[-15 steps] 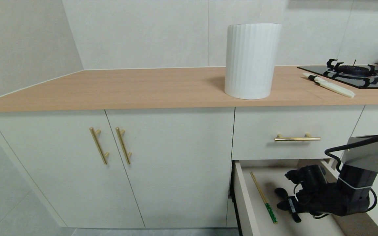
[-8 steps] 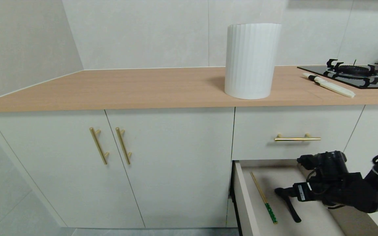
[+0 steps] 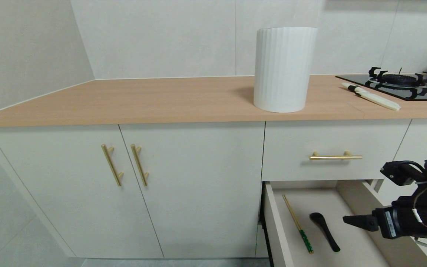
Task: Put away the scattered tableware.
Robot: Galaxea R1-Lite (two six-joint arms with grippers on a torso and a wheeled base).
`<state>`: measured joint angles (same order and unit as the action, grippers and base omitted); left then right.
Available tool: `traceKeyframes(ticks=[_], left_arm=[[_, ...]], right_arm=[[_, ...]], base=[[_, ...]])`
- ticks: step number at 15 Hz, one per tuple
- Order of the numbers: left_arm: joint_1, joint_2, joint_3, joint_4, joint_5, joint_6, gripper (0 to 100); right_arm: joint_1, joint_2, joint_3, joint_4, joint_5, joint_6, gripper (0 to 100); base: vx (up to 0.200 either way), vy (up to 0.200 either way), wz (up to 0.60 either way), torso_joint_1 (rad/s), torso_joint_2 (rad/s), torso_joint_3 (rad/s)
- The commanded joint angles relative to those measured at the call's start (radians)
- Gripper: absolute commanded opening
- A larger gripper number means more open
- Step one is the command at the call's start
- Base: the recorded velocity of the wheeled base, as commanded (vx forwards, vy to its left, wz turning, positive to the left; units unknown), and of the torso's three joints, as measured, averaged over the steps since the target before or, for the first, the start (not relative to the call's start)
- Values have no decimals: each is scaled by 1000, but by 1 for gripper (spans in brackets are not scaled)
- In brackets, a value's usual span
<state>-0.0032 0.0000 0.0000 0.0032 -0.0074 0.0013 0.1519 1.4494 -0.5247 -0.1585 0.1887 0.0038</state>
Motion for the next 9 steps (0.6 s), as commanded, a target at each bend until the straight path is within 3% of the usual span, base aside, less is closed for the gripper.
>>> traceKeyframes(ticks=[1, 2, 9], left_arm=[[0, 0, 0, 0, 0, -3, 100], [0, 0, 0, 0, 0, -3, 100], [0, 0, 0, 0, 0, -3, 100]], right_arm=[[23, -164, 6, 56, 14, -39, 100], [35, -175, 8, 76, 14, -56, 100], [144, -188, 8, 195, 14, -76, 100]], base=[[0, 0, 0, 0, 0, 0], [0, 0, 0, 0, 0, 0], [-200, 0, 0, 3, 2, 3]])
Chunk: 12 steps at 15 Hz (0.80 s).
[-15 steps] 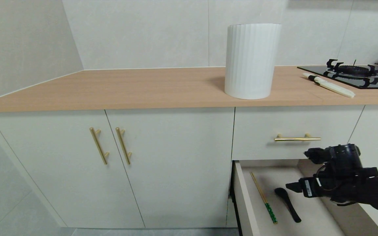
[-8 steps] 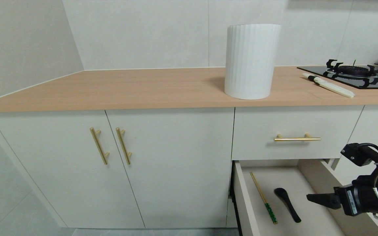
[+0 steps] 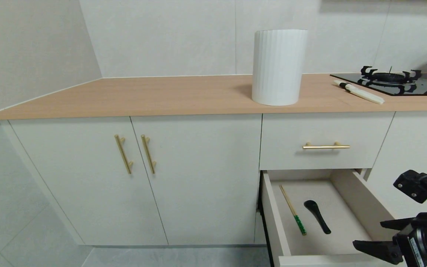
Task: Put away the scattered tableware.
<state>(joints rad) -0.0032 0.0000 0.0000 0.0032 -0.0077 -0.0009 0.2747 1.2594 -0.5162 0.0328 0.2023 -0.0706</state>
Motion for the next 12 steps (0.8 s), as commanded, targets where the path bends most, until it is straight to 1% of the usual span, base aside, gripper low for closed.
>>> traceKeyframes(ticks=[1, 2, 3, 6, 9, 11, 12], left_arm=[[0, 0, 0, 0, 0, 1, 100], [0, 0, 0, 0, 0, -1, 100], [0, 0, 0, 0, 0, -1, 100], [0, 0, 0, 0, 0, 1, 100], [0, 0, 0, 0, 0, 1, 100], [0, 0, 0, 0, 0, 1, 100], [0, 0, 0, 0, 0, 1, 100]], right_arm=[[40, 3, -1, 41, 0, -18, 100], [44, 3, -2, 58, 2, -29, 100], [57, 14, -2, 87, 2, -49, 100], [63, 89, -1, 93, -6, -51, 100], [63, 215, -7, 91, -12, -43, 100], [63, 299, -15, 85, -52, -20, 100], [63, 338, -33, 85, -84, 18, 100]], base=[[-200, 0, 0, 7, -2, 2], [-200, 0, 0, -7, -2, 2], [0, 0, 0, 0, 0, 0], [0, 0, 0, 0, 0, 0], [0, 0, 0, 0, 0, 0], [0, 0, 0, 0, 0, 0], [0, 0, 0, 0, 0, 0]])
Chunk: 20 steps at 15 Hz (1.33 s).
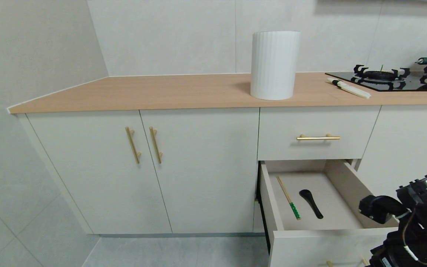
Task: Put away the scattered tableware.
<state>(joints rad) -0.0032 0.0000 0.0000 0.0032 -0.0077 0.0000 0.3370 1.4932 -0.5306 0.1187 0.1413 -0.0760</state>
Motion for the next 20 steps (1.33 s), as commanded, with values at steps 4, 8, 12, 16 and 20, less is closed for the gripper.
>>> traceKeyframes(ticks=[4, 8, 12, 16, 20], left_arm=[[0, 0, 0, 0, 0, -2, 100], [0, 0, 0, 0, 0, -2, 100], [0, 0, 0, 0, 0, 0, 100], [0, 0, 0, 0, 0, 0, 100], [0, 0, 0, 0, 0, 0, 100]], right_arm=[[0, 217, -78, -1, -98, 165, 100], [0, 279, -115, -11, -167, 248, 100], [2, 328, -126, -87, -258, 309, 100], [0, 363, -123, -172, -304, 351, 100], [0, 372, -126, -229, -330, 383, 100]], base=[[0, 0, 0, 0, 0, 0], [0, 0, 0, 0, 0, 0], [0, 0, 0, 0, 0, 0], [0, 0, 0, 0, 0, 0], [0, 0, 0, 0, 0, 0]])
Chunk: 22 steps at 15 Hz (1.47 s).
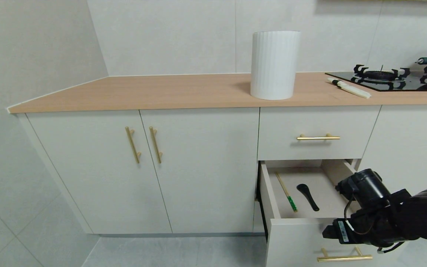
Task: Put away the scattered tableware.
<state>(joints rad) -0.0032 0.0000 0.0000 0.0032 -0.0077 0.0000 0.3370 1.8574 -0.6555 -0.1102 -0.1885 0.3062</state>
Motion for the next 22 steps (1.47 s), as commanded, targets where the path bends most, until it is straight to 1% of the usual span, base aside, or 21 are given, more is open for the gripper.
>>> traceKeyframes(ticks=[1, 5, 8, 14, 19, 22], left_arm=[[0, 0, 0, 0, 0, 0, 100], [0, 0, 0, 0, 0, -2, 100], [0, 0, 0, 0, 0, 0, 100], [0, 0, 0, 0, 0, 0, 100], [0, 0, 0, 0, 0, 0, 100], [0, 0, 0, 0, 0, -2, 100]], right_arm=[[0, 12, -1, -14, 0, 5, 100], [-1, 62, -1, -121, -43, 30, 100], [-9, 83, -15, -201, -45, 25, 100], [-19, 169, -164, -204, -57, 8, 100], [-59, 287, -315, -210, -60, -9, 100], [-82, 348, -383, -215, -62, -4, 100]], base=[[0, 0, 0, 0, 0, 0], [0, 0, 0, 0, 0, 0], [0, 0, 0, 0, 0, 0], [0, 0, 0, 0, 0, 0], [0, 0, 0, 0, 0, 0], [0, 0, 0, 0, 0, 0]])
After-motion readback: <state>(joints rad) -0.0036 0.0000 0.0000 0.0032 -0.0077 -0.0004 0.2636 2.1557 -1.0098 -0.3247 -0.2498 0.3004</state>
